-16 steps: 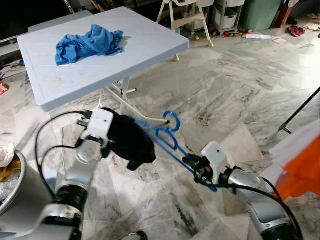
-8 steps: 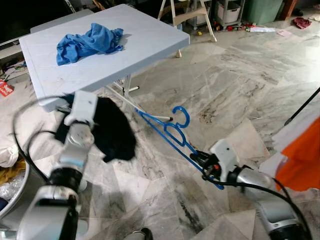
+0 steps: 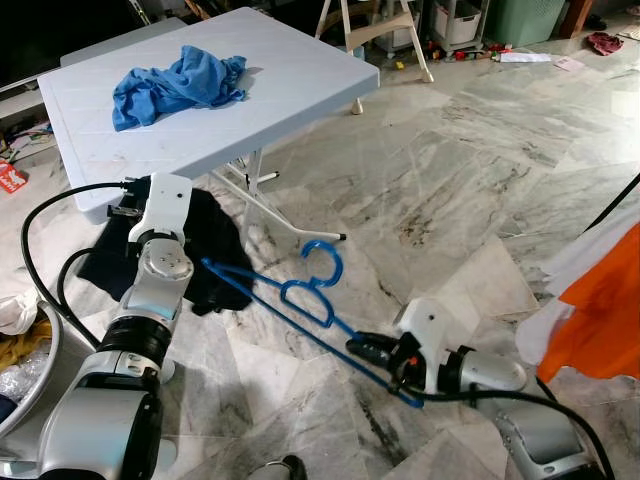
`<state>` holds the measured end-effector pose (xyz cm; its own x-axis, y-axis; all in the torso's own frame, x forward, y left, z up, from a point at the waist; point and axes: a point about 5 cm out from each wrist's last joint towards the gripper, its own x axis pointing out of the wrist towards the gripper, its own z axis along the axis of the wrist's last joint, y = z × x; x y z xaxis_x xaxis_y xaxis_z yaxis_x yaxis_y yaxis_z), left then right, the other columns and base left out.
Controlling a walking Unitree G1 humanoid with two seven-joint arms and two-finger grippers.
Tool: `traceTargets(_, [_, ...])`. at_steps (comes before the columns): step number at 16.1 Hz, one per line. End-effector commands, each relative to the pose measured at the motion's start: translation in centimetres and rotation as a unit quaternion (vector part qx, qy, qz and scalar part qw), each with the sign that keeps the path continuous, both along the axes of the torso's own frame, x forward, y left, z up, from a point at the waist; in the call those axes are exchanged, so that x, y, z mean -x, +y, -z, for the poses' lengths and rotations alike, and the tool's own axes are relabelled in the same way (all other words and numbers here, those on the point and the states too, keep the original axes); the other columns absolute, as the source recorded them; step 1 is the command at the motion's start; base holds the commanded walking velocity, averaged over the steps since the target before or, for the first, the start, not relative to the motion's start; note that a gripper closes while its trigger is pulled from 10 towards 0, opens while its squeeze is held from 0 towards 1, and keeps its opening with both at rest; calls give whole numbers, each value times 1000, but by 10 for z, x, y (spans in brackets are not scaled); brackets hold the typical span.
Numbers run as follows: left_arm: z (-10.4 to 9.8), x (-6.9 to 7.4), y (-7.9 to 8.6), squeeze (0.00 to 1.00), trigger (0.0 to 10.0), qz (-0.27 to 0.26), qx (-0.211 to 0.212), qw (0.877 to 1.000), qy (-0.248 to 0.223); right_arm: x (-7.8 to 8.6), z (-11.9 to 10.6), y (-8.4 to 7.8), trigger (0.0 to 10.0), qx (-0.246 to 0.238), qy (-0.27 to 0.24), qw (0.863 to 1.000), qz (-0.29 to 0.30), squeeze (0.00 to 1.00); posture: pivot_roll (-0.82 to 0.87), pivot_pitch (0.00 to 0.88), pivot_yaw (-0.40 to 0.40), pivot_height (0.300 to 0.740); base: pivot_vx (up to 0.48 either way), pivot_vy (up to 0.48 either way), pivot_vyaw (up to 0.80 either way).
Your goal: Hang hanger
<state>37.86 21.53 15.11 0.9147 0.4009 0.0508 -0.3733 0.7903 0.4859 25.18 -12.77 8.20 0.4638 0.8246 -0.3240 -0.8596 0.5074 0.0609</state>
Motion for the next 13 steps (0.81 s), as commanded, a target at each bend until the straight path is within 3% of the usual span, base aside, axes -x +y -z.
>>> traceTargets(1, [-7,-1,3,0,10000,-14,-5,1000,-13,5,4,8,10000,9,12,1000,-23,0,-82,95,126,740,0,0,0])
traceTargets(7, [-11,1,12,0,10000,-35,-4,999,-20,7,13,5,10000,40,24,998,-32,0,-77,92,117,740,0,0,0])
traceTargets(10, [-15,0,16,0,10000,-47,2,999,-20,-3,18,-8,10000,76,13,997,1,0,-76,91,120,740,0,0,0])
traceTargets(13, [-21,1,11,0,10000,-51,10,998,-28,-9,20,-2,10000,74,8,997,15,0,-69,91,120,740,0,0,0])
